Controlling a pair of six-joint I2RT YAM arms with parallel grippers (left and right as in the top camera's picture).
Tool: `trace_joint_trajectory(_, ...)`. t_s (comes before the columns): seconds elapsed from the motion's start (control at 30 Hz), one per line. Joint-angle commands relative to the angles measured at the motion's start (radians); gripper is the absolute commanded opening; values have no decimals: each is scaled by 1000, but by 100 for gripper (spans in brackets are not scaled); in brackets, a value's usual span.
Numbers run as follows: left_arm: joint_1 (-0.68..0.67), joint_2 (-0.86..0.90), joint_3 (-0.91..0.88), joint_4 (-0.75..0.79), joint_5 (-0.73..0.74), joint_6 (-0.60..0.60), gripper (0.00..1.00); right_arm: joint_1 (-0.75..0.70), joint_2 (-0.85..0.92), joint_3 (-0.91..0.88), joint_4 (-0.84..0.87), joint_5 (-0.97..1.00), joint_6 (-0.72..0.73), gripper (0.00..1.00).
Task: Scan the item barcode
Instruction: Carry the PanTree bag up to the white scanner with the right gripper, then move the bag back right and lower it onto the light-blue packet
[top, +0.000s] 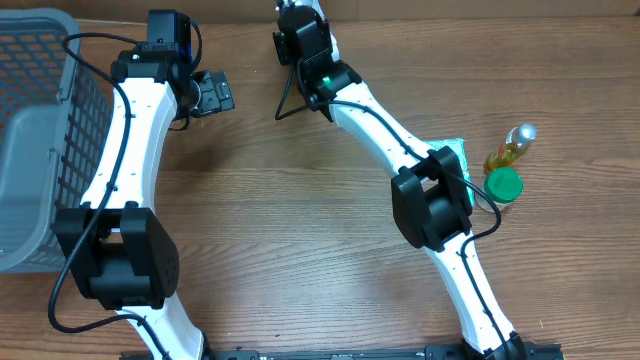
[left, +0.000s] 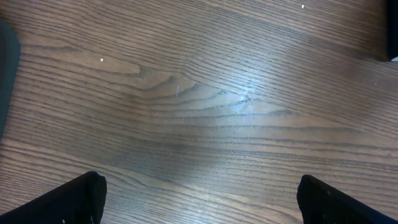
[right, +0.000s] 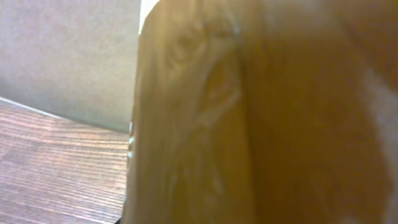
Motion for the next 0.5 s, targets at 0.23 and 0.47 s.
trace_joint_trajectory(0.23, -2, -5, 13, 0, -13, -5, 99, -95, -324, 15, -541, -390, 120, 9)
trace_joint_trajectory(0.47, -2, -5, 13, 0, -13, -5, 100, -166, -309, 14, -1070, -899, 94, 11)
